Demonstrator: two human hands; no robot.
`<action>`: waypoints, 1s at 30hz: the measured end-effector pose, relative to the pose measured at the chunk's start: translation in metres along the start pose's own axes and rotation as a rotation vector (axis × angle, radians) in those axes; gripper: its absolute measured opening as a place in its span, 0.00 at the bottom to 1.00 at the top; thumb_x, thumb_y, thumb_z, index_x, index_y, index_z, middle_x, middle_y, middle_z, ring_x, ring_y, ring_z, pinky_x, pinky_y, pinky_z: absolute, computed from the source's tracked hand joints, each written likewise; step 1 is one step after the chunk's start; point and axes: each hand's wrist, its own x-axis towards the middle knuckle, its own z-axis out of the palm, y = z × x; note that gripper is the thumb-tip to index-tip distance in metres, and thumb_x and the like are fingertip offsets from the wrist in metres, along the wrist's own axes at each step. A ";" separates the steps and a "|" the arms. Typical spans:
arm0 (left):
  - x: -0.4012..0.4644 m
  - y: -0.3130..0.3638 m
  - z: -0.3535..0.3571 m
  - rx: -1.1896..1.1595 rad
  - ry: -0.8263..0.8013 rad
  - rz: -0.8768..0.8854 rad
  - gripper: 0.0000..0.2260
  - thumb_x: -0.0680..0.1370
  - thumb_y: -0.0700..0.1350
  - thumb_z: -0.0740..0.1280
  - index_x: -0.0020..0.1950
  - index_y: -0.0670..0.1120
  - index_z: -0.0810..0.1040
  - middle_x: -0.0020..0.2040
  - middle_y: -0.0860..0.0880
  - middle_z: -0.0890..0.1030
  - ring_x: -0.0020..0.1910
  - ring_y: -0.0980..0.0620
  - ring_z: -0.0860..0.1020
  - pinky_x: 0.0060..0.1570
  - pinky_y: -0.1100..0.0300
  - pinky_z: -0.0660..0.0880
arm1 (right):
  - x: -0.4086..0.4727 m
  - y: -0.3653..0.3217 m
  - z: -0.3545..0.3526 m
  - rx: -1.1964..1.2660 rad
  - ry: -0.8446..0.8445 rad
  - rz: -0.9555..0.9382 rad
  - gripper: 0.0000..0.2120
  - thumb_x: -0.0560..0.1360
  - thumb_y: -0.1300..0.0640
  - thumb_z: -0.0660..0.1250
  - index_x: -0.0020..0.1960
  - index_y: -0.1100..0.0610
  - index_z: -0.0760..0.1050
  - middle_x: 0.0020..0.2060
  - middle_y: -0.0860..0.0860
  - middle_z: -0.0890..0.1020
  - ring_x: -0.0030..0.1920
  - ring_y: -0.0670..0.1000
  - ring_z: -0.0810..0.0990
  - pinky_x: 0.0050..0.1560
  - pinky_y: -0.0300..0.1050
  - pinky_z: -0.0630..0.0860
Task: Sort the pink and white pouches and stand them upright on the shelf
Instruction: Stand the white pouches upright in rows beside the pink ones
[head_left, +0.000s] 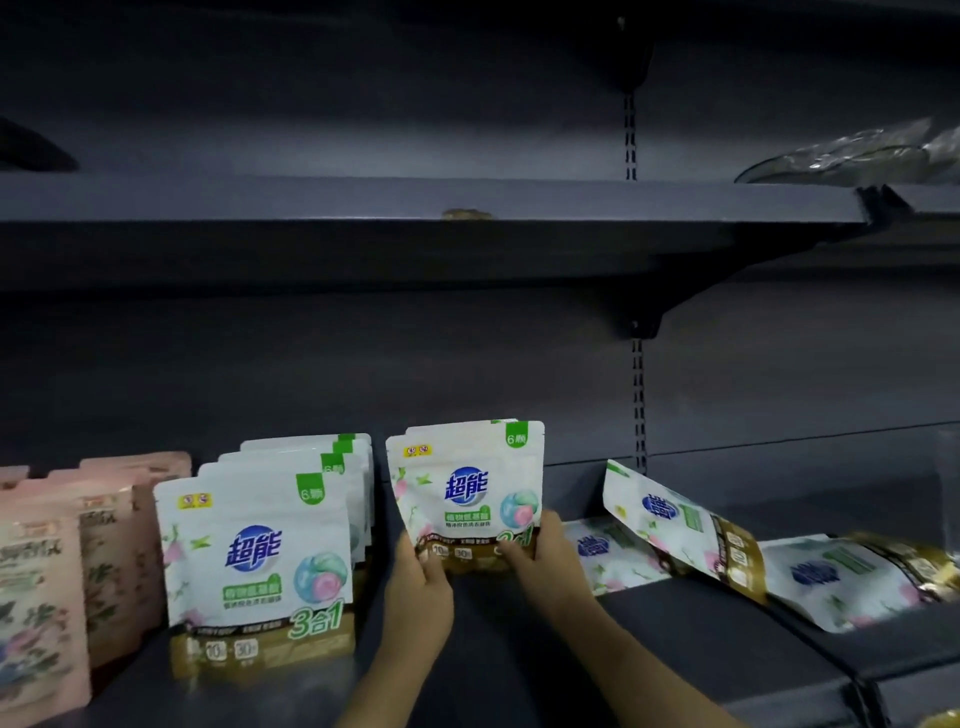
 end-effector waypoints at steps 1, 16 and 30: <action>-0.001 0.001 0.001 -0.020 -0.002 -0.011 0.19 0.81 0.40 0.54 0.73 0.44 0.60 0.66 0.44 0.73 0.61 0.47 0.72 0.51 0.62 0.63 | 0.000 -0.001 0.003 0.024 0.018 0.002 0.19 0.76 0.60 0.66 0.64 0.57 0.63 0.62 0.53 0.76 0.62 0.53 0.75 0.63 0.49 0.73; 0.005 -0.020 0.012 0.185 -0.016 -0.070 0.30 0.80 0.41 0.57 0.77 0.45 0.44 0.74 0.46 0.61 0.75 0.45 0.51 0.73 0.50 0.53 | -0.005 0.011 0.007 -0.012 0.084 0.060 0.21 0.74 0.62 0.67 0.65 0.60 0.65 0.62 0.55 0.76 0.61 0.53 0.75 0.58 0.42 0.70; 0.004 -0.023 0.008 0.127 -0.050 -0.142 0.33 0.77 0.41 0.62 0.77 0.44 0.46 0.74 0.45 0.63 0.74 0.45 0.57 0.72 0.49 0.59 | -0.010 0.007 0.006 -0.048 0.105 0.050 0.21 0.75 0.63 0.66 0.66 0.60 0.65 0.62 0.55 0.76 0.62 0.53 0.75 0.56 0.41 0.71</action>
